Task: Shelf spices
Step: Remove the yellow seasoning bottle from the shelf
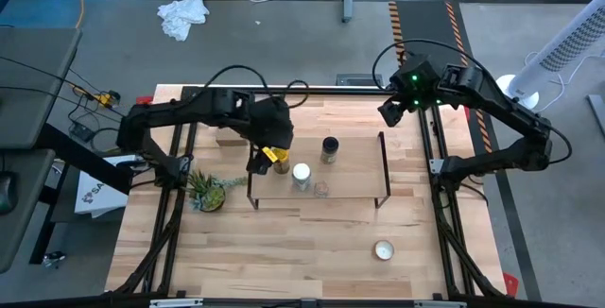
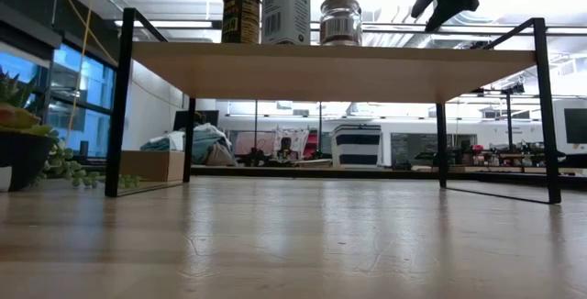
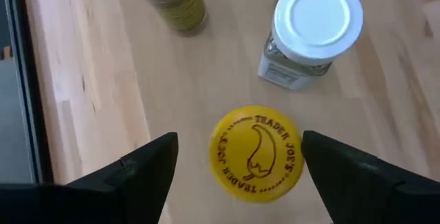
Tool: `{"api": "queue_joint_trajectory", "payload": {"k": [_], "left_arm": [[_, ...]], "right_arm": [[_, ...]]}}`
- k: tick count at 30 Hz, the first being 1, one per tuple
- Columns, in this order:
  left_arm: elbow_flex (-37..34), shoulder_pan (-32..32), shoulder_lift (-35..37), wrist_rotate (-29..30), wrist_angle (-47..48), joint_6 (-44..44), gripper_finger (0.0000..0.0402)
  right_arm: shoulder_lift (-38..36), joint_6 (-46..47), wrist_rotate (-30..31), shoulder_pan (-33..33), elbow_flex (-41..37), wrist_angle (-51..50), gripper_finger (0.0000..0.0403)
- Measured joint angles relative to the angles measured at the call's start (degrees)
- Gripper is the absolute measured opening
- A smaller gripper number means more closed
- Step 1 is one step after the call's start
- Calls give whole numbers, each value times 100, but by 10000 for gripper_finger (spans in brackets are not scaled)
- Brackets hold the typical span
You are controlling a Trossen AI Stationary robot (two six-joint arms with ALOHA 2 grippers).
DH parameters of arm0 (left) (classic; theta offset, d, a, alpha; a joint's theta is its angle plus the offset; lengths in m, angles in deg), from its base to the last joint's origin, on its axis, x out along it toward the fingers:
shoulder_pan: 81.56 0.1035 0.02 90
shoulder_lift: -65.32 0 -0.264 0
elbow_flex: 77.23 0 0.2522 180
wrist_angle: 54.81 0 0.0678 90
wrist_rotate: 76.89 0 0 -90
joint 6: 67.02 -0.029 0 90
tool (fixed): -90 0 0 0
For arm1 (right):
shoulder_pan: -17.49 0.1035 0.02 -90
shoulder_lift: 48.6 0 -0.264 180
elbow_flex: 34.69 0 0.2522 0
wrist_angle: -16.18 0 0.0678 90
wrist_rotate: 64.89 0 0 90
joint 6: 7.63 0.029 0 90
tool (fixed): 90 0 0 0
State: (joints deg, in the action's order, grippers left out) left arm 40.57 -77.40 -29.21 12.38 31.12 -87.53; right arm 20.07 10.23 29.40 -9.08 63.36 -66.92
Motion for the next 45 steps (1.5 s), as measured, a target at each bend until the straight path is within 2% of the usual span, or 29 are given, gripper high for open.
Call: {"api": "queue_joint_trajectory", "payload": {"k": [18, 21, 25, 28, 31, 35, 39, 42, 45], "left_arm": [[-14, -63, -585, -50, 451, 222, 309], [-16, -121, -604, 14, 449, 240, 285], [-11, -242, -570, 135, 447, 395, 212], [-16, -337, -487, 120, 494, 822, 211], [-20, -480, -144, -152, 666, 1532, 211], [-20, -1002, 565, -286, 929, 2727, 211], [-6, -2086, 1138, -66, 1213, 4239, 211], [-28, -3144, 1093, 195, 1738, 5042, 211], [-471, -3979, 881, 552, 1622, 5324, 211]], "right_arm": [[2, -143, -20, 0, -2, 11, 268], [2, -143, -20, 0, -2, 11, 268], [2, -188, -20, 0, -2, 14, 268], [2, -187, -20, 0, -2, 13, 268], [2, -187, -20, 0, -2, 12, 268], [2, -187, -77, 0, -2, 15, 268], [2, -191, -374, -2, -2, 82, 268], [2, -286, -713, -1, -2, 233, 268], [2, -296, -1051, 0, -4, 365, 268]]}}
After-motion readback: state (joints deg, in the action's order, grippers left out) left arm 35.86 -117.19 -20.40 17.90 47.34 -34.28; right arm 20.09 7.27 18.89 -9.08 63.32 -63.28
